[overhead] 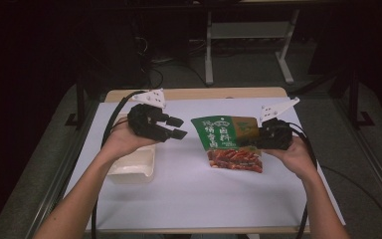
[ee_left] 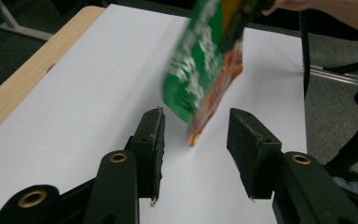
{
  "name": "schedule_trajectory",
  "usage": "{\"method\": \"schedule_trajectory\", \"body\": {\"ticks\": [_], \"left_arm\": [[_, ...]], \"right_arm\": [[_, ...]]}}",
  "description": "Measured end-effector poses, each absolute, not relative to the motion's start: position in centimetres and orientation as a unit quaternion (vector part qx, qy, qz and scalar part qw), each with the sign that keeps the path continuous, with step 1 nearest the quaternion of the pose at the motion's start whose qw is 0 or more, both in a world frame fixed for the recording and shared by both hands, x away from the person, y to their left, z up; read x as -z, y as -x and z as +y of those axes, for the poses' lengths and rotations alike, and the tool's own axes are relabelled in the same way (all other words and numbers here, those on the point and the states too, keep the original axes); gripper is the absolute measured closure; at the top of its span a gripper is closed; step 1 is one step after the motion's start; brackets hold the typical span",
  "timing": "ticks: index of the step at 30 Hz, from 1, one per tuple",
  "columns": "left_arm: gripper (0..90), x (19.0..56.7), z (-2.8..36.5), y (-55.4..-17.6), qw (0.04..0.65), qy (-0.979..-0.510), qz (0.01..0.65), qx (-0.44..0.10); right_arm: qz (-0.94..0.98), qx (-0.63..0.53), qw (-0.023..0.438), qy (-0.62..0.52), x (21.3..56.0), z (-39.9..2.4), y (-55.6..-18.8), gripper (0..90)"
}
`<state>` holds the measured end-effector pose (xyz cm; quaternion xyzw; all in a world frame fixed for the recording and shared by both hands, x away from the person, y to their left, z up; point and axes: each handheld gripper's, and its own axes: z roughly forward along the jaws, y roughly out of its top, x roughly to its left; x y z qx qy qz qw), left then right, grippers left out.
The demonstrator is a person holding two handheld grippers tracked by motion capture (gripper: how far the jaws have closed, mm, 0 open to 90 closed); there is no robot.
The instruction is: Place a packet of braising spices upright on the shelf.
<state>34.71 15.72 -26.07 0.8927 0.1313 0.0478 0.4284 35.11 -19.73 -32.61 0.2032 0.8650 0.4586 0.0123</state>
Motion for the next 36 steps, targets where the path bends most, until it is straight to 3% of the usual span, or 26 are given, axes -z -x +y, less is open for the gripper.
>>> {"method": "schedule_trajectory", "body": {"ticks": [14,36], "left_arm": [[50.3,28.6,15.9,-30.3,0.424,-0.897,0.105,-0.065],[43.9,33.0,16.7,-25.3,0.424,-0.898,0.092,-0.069]], "right_arm": [[0.855,-0.464,0.029,-0.230,31.5,-19.7,-35.4,89.7],[0.853,-0.472,0.035,-0.219,29.5,-16.0,-35.8,89.7]]}}
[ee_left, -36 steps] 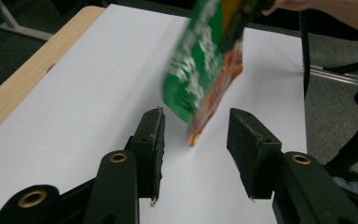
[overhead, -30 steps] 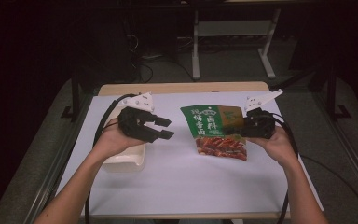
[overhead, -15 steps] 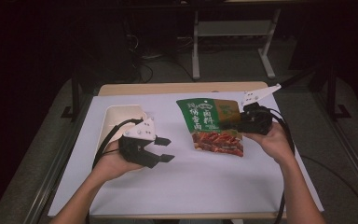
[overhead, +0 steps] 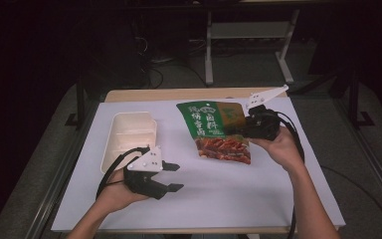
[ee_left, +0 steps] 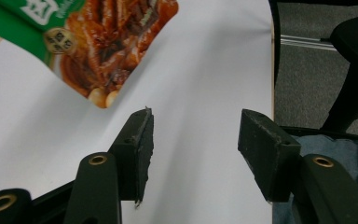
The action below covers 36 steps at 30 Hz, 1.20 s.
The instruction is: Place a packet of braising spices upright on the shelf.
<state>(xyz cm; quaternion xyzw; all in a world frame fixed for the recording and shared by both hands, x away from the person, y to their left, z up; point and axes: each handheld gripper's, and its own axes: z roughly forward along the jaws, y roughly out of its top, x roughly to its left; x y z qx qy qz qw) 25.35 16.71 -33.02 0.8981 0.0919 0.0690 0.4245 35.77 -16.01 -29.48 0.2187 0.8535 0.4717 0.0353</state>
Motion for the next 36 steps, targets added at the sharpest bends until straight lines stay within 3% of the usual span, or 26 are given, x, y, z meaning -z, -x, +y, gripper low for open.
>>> {"method": "schedule_trajectory", "body": {"ticks": [36], "left_arm": [[32.8,39.5,17.6,-21.1,0.441,-0.891,0.092,-0.054]], "right_arm": [[0.845,-0.501,0.019,-0.187,27.1,-7.2,-37.4,89.6]]}}
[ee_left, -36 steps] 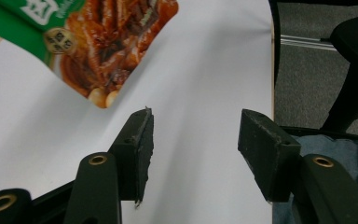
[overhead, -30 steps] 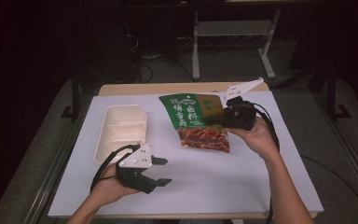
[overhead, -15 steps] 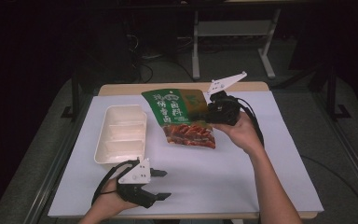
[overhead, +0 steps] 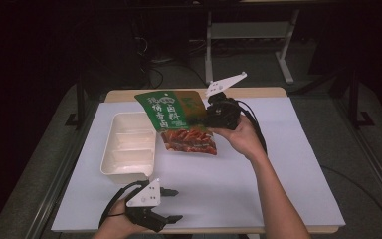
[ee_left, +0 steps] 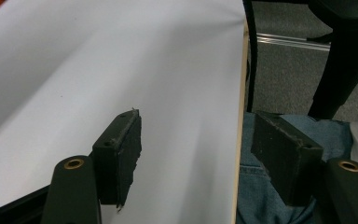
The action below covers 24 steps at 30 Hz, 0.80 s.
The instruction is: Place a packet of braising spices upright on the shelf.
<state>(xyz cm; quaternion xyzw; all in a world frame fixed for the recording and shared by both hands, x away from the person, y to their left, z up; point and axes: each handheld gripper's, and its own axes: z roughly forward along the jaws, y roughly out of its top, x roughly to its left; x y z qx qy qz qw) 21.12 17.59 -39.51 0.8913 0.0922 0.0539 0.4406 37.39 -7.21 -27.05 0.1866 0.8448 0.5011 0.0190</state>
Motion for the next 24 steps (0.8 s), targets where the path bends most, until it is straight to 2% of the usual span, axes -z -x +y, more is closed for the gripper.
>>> {"method": "schedule_trajectory", "body": {"ticks": [24], "left_arm": [[28.4,41.0,18.3,-20.4,0.445,-0.890,0.088,-0.053]], "right_arm": [[0.834,-0.517,0.027,-0.190,27.4,-0.3,-39.9,89.6]]}}
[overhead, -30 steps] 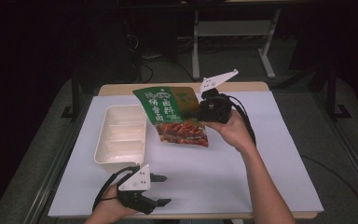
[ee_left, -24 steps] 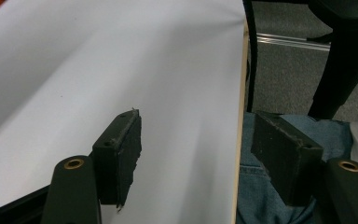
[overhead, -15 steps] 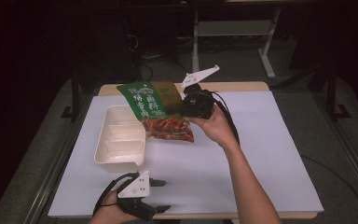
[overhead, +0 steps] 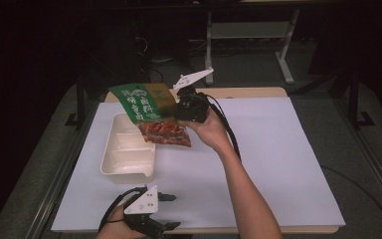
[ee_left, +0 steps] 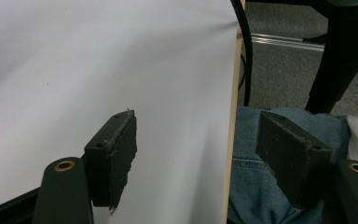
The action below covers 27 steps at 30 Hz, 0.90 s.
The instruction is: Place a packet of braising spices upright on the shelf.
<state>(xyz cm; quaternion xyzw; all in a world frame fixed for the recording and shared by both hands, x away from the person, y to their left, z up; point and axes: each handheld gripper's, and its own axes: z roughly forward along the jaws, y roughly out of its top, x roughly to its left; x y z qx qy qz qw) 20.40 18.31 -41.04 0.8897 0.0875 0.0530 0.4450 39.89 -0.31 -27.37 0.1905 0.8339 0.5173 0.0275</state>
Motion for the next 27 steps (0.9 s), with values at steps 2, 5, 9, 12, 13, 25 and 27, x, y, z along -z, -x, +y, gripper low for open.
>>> {"method": "schedule_trajectory", "body": {"ticks": [2,5,9,12,13,25,27], "left_arm": [[28.1,41.2,18.4,-20.4,0.446,-0.889,0.090,-0.052],[27.7,41.3,18.5,-20.4,0.444,-0.890,0.090,-0.055],[27.4,41.4,18.5,-20.2,0.443,-0.890,0.091,-0.054],[27.2,41.4,18.5,-20.3,0.444,-0.890,0.091,-0.055],[27.2,41.4,18.5,-20.3,0.444,-0.890,0.090,-0.055],[27.2,41.6,18.6,-20.2,0.442,-0.891,0.083,-0.051],[27.2,41.6,18.6,-20.2,0.445,-0.890,0.086,-0.050]], "right_arm": [[0.831,-0.521,0.029,-0.192,27.4,0.2,-40.0,89.6],[0.830,-0.522,0.029,-0.193,27.9,1.1,-40.3,89.6],[0.831,-0.520,0.031,-0.193,28.6,2.0,-40.7,89.6],[0.828,-0.524,0.030,-0.197,28.8,2.7,-40.8,89.6],[0.827,-0.525,0.030,-0.197,28.9,2.9,-40.8,89.6],[0.821,-0.535,0.034,-0.196,29.5,6.5,-41.4,89.6],[0.821,-0.536,0.031,-0.195,29.7,7.3,-41.5,89.7]]}}
